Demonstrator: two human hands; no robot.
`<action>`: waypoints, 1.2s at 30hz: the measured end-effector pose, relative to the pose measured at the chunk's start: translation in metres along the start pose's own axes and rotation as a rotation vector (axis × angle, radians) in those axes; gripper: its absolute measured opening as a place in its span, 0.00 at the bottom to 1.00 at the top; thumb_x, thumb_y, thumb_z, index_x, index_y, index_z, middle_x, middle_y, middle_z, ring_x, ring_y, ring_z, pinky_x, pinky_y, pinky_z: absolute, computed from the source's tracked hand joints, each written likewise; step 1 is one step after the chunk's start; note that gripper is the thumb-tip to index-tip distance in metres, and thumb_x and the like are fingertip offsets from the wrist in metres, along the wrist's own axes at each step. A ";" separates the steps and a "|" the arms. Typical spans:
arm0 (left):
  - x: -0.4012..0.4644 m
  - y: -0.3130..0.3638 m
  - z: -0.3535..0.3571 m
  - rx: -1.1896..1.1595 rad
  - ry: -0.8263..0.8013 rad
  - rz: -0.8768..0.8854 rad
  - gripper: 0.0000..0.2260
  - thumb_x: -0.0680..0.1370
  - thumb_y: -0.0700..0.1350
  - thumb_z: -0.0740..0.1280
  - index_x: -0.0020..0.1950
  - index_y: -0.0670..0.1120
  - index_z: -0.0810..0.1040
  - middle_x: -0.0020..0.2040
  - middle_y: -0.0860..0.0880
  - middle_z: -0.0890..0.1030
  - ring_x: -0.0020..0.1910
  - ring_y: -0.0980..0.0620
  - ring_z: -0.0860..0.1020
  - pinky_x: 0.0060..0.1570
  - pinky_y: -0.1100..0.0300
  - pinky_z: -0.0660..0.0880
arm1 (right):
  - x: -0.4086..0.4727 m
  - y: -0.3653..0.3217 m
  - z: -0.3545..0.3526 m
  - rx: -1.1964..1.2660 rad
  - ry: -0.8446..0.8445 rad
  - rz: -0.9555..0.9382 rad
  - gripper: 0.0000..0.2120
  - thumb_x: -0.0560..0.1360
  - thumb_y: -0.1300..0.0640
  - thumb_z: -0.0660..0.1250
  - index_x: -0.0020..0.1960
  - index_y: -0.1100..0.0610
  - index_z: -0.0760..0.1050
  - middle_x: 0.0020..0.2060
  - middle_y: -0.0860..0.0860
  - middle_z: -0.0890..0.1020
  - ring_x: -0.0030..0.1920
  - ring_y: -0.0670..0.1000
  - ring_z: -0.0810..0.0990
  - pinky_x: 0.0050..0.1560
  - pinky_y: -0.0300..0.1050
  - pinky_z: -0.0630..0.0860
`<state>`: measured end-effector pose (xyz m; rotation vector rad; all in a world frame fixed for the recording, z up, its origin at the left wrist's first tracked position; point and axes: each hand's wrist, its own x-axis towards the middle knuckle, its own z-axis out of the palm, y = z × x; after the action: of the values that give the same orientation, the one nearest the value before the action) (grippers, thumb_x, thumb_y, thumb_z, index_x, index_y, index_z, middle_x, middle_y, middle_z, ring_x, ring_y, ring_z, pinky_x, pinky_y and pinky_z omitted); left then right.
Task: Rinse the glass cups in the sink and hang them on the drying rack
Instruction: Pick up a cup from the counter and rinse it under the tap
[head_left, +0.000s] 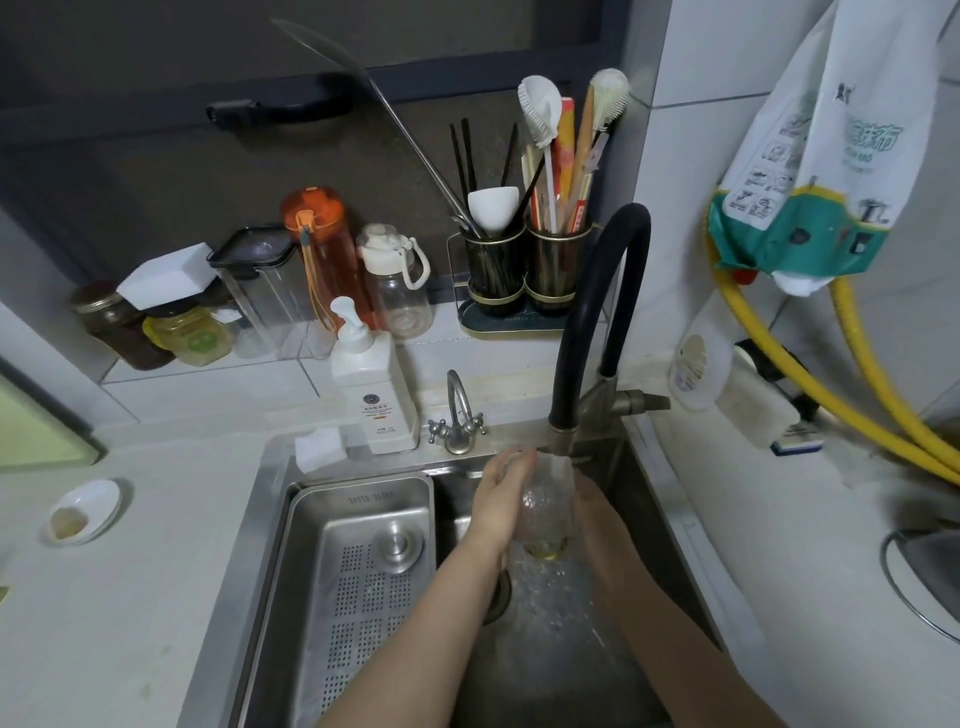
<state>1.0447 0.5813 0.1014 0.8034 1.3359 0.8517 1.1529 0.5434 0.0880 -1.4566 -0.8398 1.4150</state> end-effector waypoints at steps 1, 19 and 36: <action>0.000 0.001 0.000 0.016 0.032 -0.010 0.15 0.75 0.59 0.66 0.58 0.54 0.76 0.58 0.51 0.78 0.58 0.51 0.76 0.65 0.49 0.71 | -0.004 -0.001 0.001 -0.076 0.039 -0.032 0.13 0.82 0.50 0.54 0.58 0.52 0.74 0.56 0.52 0.79 0.53 0.47 0.78 0.50 0.41 0.74; -0.001 -0.001 -0.011 0.088 -0.294 0.046 0.16 0.75 0.62 0.65 0.59 0.58 0.73 0.56 0.50 0.80 0.54 0.55 0.81 0.56 0.55 0.78 | 0.007 -0.014 -0.013 0.146 -0.342 -0.036 0.17 0.79 0.53 0.61 0.61 0.62 0.76 0.59 0.61 0.80 0.60 0.59 0.79 0.64 0.62 0.72; 0.007 -0.018 -0.022 0.253 -0.032 0.323 0.07 0.77 0.55 0.66 0.51 0.54 0.78 0.49 0.52 0.83 0.47 0.60 0.81 0.52 0.62 0.74 | 0.022 -0.019 0.013 0.089 -0.292 0.159 0.12 0.80 0.55 0.59 0.50 0.59 0.80 0.45 0.56 0.84 0.45 0.53 0.84 0.47 0.49 0.80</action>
<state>1.0245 0.5787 0.0812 1.2506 1.3213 0.9257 1.1446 0.5722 0.0990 -1.2898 -0.8412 1.7924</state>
